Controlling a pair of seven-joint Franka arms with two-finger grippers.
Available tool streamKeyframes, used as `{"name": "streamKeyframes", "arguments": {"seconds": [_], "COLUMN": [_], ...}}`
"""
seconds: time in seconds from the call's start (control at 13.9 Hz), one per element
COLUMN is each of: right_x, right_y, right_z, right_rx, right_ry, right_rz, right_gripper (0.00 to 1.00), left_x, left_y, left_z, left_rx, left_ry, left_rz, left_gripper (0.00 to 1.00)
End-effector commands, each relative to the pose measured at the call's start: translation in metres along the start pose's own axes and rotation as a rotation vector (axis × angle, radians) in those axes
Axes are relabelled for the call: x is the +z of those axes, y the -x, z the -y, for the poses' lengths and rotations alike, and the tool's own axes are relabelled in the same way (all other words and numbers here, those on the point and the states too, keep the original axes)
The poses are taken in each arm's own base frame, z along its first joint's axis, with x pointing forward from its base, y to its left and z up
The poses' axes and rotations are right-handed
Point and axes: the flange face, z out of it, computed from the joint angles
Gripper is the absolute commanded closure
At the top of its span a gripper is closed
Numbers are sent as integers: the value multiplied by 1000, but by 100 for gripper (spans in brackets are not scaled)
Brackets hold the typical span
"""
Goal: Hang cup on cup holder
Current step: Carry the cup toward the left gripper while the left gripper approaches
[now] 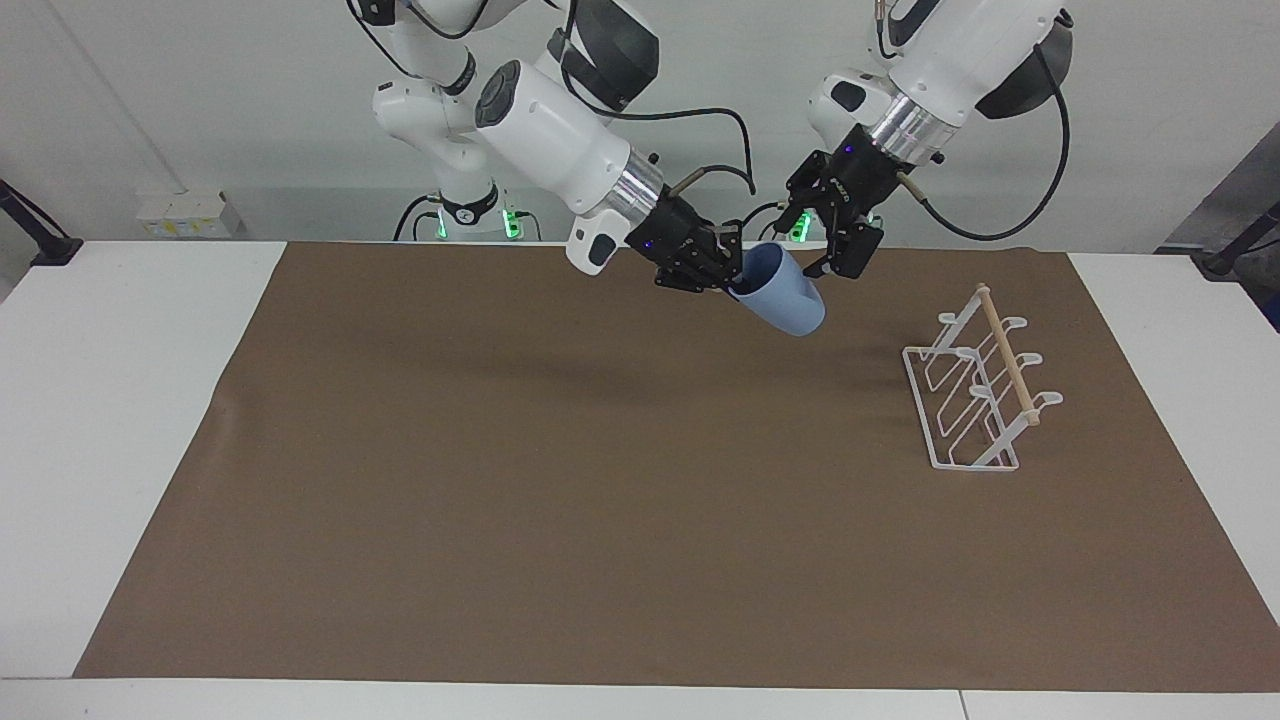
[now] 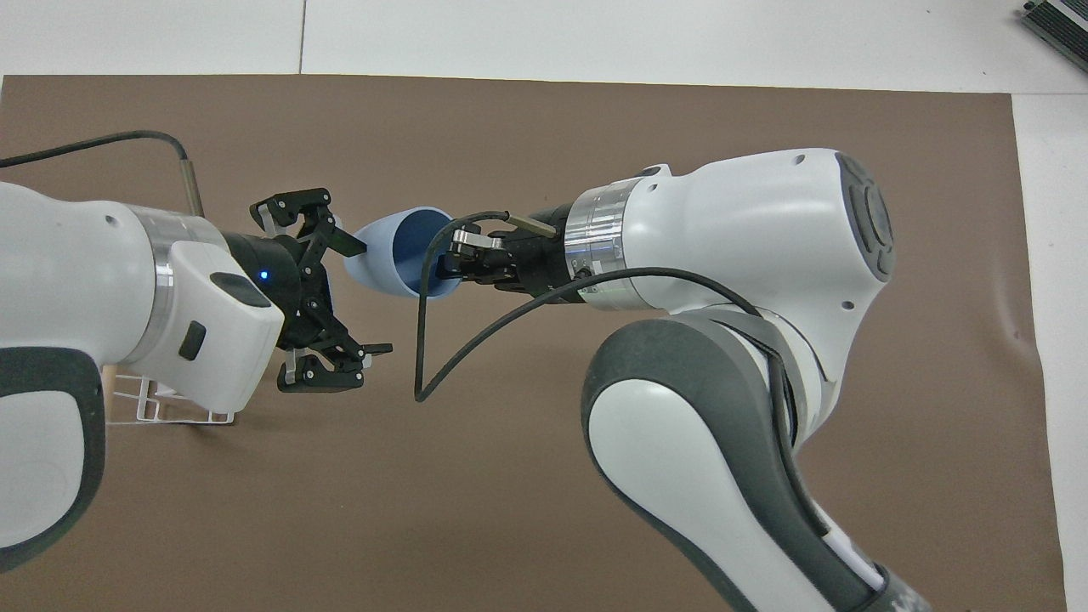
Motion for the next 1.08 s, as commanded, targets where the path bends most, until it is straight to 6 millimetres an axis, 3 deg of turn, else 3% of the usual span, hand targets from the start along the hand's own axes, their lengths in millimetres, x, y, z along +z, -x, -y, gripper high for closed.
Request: {"name": "streamKeyframes", "arguments": {"seconds": [0.0,0.29,0.5,1.0], "right_x": [-4,-4,-5,-4], "right_y": [0,-2,-3,-3], "right_z": [5,4,3,2], "right_rx": [24,27,29,30], "right_ry": [-30,-31,-32,-31], "right_rz": [-9,-11,-16,-15], "right_gripper": [100,100,100,100], "left_x": [1,-4,13,29], "left_y": [8,19,19,9], "left_z": [-6,5,14,33], "left_rx": [-5,-33,-74,-100], "left_ry": [-38,-65,-29,-37], "left_rz": [-32,-39,-81,-131], "left_gripper": [0,0,0,0]}}
